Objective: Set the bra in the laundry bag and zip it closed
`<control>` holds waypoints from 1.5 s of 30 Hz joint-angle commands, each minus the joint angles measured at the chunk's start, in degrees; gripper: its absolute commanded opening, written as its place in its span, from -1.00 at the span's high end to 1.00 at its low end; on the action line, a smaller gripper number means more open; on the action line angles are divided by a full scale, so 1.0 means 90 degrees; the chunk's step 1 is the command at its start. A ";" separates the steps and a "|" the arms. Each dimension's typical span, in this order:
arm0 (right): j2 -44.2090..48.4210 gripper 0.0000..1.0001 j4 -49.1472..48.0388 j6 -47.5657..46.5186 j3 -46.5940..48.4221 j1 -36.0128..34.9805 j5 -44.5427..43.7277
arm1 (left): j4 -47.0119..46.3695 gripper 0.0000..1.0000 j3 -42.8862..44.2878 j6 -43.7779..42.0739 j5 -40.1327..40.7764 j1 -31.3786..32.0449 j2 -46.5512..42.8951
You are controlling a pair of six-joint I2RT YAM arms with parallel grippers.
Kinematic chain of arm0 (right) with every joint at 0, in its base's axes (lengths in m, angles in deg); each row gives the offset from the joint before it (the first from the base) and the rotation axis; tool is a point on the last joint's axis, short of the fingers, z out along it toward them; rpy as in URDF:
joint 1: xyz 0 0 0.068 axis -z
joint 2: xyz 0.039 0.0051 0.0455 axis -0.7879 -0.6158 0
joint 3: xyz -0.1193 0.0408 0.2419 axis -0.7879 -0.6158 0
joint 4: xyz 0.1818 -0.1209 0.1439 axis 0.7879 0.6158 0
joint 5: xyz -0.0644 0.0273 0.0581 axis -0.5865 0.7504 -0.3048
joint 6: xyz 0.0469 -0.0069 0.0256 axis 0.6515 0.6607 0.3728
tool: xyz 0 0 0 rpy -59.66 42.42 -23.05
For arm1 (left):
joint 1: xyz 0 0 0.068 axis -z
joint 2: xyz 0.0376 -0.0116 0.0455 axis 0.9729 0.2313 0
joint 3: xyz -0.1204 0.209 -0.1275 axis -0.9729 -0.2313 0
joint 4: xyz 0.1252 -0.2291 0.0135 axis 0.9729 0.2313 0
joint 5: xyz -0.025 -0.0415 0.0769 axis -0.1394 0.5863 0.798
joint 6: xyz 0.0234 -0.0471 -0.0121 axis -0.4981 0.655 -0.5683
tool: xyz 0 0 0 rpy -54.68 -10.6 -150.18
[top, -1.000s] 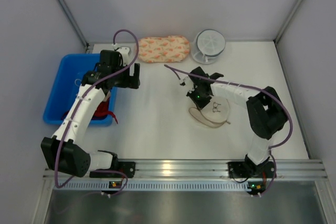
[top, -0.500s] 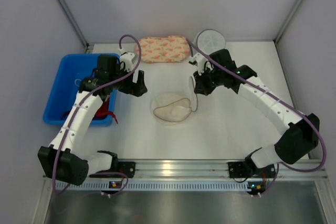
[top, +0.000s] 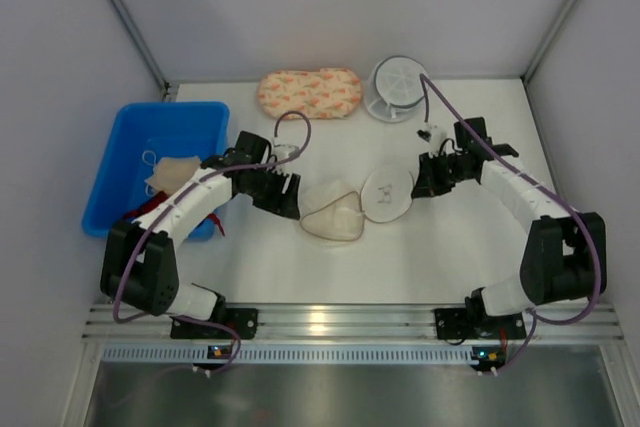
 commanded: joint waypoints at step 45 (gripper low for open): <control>-0.0696 1.00 -0.2994 0.1549 -0.0302 0.1598 -0.0350 | -0.0462 1.00 0.4751 -0.0758 0.3331 0.1143 0.3420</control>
